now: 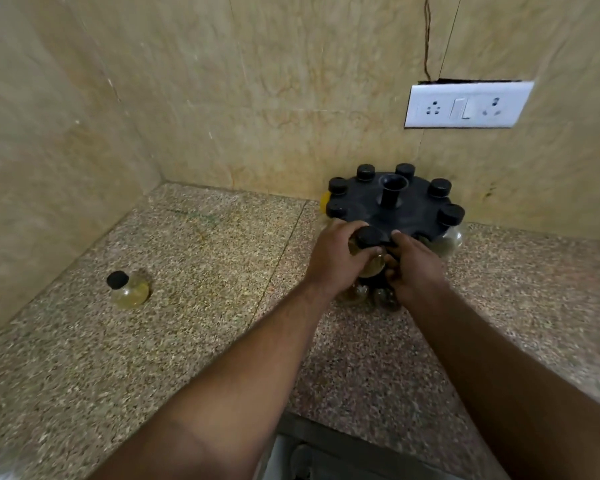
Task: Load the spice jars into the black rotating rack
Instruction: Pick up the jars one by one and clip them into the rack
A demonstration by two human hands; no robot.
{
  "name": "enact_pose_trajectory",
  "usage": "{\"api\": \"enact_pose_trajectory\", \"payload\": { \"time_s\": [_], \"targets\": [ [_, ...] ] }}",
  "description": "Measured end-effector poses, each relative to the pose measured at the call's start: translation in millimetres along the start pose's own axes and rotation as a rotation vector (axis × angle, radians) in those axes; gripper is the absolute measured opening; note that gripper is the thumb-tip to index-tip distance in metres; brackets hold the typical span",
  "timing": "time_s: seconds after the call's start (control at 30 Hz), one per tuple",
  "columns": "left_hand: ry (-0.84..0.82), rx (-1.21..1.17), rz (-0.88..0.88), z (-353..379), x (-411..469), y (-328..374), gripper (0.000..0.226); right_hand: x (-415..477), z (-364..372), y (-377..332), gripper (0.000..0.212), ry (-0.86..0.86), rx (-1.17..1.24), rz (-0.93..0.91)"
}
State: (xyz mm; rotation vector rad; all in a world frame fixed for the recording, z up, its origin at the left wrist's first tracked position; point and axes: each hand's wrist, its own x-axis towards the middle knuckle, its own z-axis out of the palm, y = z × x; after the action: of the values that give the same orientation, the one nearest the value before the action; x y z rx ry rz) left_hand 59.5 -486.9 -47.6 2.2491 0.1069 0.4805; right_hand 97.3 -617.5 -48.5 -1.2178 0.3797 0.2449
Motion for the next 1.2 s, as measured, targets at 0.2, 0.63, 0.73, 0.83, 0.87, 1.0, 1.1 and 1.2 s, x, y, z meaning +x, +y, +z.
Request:
{"api": "enact_pose_trajectory", "payload": {
  "time_s": [0.2,0.63,0.73,0.83,0.87,1.0,1.1,1.2],
  "targets": [
    [0.008,0.066,-0.061,10,13,-1,0.052,9,-4,-1,0.016,-0.023,-0.094,0.001],
    [0.176,-0.008,-0.182,11,18,-21,0.053,-3,17,22,0.029,0.019,-0.171,-0.023],
    [0.221,-0.038,-0.261,1,22,-29,0.047,-15,29,29,0.029,-0.018,-0.182,-0.003],
    [0.219,-0.069,-0.279,-9,19,-42,0.043,-22,39,43,0.029,-0.074,-0.212,-0.022],
    [0.203,-0.077,-0.280,-11,16,-49,0.042,-22,42,50,0.029,-0.083,-0.249,-0.035],
    [0.190,-0.134,-0.359,-24,-3,-90,0.039,-16,65,81,0.031,-0.142,-0.419,-0.052],
    [0.230,-0.160,-0.458,-41,-23,-127,0.031,-7,90,105,0.029,-0.203,-0.567,-0.071],
    [0.312,-0.150,-0.557,-67,-38,-163,0.025,-2,121,128,0.026,-0.321,-0.768,-0.147]
  ]
}}
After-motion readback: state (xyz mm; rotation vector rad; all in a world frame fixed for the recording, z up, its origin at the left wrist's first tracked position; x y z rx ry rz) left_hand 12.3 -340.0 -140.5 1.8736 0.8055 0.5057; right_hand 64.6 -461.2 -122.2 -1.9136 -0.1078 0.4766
